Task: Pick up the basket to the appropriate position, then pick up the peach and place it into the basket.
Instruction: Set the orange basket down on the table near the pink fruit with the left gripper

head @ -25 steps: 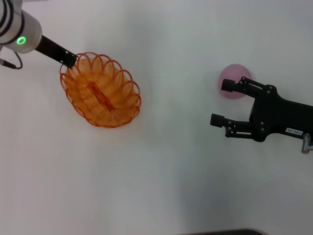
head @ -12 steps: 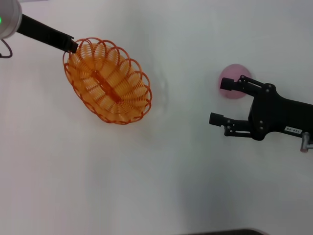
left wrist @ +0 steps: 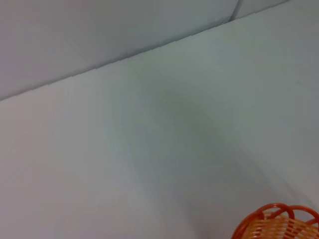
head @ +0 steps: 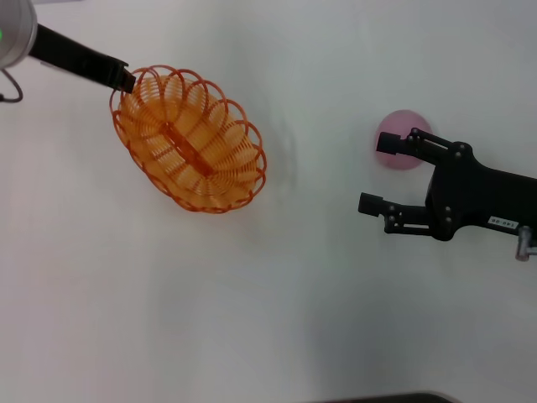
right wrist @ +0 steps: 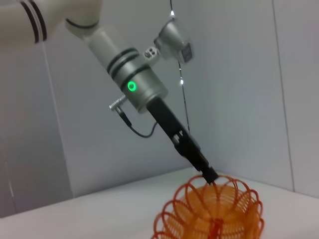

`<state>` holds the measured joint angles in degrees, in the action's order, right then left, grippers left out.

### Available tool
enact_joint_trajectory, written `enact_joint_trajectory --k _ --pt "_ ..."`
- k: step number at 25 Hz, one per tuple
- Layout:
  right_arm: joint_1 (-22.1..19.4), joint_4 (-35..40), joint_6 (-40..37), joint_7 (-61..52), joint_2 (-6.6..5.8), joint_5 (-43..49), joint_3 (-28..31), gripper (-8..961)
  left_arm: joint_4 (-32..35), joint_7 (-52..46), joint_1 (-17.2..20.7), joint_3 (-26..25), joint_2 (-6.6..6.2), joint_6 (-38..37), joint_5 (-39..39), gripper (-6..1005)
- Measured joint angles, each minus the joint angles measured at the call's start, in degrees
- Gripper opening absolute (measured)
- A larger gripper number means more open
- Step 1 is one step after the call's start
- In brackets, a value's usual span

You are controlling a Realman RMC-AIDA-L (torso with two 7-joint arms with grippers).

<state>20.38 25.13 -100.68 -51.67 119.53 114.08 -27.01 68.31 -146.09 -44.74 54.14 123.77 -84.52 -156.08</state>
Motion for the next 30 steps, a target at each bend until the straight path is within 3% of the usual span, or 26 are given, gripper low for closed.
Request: enact_joint_trajectory --k 10,18,30 --pt "0.36 0.11 -1.08 0.24 0.0 -0.09 0.45 944 -1.83 -7.37 3.9 0.39 0.58 2.31 5.77 33" --pt "0.81 0.47 -0.44 0.11 -0.13 -1.25 0.46 944 -2.97 -13.02 9.91 0.81 0.76 8.32 13.42 33" --pt "0.77 0.53 1.39 -0.22 -0.2 -1.6 1.75 944 -4.46 -16.89 19.79 6.12 0.89 17.77 21.88 34"
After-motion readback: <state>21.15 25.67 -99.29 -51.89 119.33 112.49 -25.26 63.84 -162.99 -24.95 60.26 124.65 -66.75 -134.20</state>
